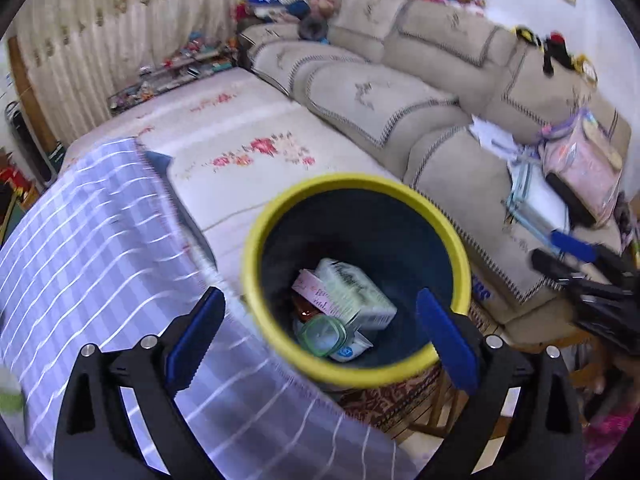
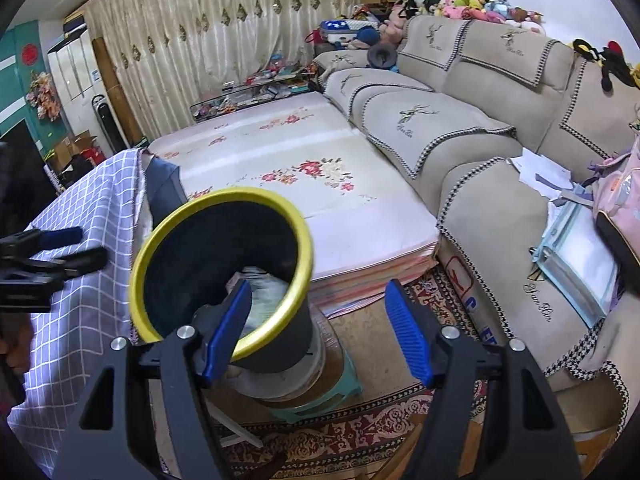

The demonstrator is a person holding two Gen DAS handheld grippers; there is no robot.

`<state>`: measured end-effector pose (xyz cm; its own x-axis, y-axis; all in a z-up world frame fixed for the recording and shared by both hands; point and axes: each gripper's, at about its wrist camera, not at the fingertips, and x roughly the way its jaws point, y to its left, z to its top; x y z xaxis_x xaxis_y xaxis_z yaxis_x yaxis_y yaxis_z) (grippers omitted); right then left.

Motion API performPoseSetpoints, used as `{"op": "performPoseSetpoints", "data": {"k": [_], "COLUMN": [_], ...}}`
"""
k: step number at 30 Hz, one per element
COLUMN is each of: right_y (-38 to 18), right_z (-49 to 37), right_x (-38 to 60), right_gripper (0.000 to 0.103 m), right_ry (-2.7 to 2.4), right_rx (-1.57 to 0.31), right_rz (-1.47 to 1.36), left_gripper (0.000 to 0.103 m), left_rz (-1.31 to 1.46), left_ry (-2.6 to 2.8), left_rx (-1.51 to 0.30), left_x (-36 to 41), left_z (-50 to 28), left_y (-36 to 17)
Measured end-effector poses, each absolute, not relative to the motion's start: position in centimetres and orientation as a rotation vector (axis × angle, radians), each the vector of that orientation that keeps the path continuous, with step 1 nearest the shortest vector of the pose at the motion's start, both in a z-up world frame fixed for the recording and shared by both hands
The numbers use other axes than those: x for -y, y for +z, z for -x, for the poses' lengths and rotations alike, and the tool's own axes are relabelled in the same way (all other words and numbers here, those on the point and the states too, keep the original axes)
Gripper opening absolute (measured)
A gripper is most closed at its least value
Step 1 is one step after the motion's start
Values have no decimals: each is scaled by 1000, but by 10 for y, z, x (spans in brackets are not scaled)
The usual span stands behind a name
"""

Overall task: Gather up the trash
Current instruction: 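Move both grippers back over the table toward the white pill bottle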

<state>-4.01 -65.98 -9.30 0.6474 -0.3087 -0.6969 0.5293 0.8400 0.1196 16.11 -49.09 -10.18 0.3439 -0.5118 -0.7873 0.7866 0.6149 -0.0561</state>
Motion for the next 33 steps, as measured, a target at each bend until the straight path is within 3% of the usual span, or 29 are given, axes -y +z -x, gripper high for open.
{"op": "performPoseSetpoints", "data": {"k": [14,23,33], "right_y": [-94,-78,-64], "right_z": [-4,-57,-112], "right_x": [594,492,343], "right_gripper": [66,66,66], "right_ry": [-339,-86,294], "right_rx": [-774,-775,-785], "right_rz": [-237,-116,9], "left_gripper": [98,98,98], "left_rz": [-101,22,130], "left_ry": [-593,-311,-190], "left_rx": [-768,-793,-798], "left_x": [248,94,18], "left_z": [-123,-105,-90], "left_y": [-51,-68,-92]}}
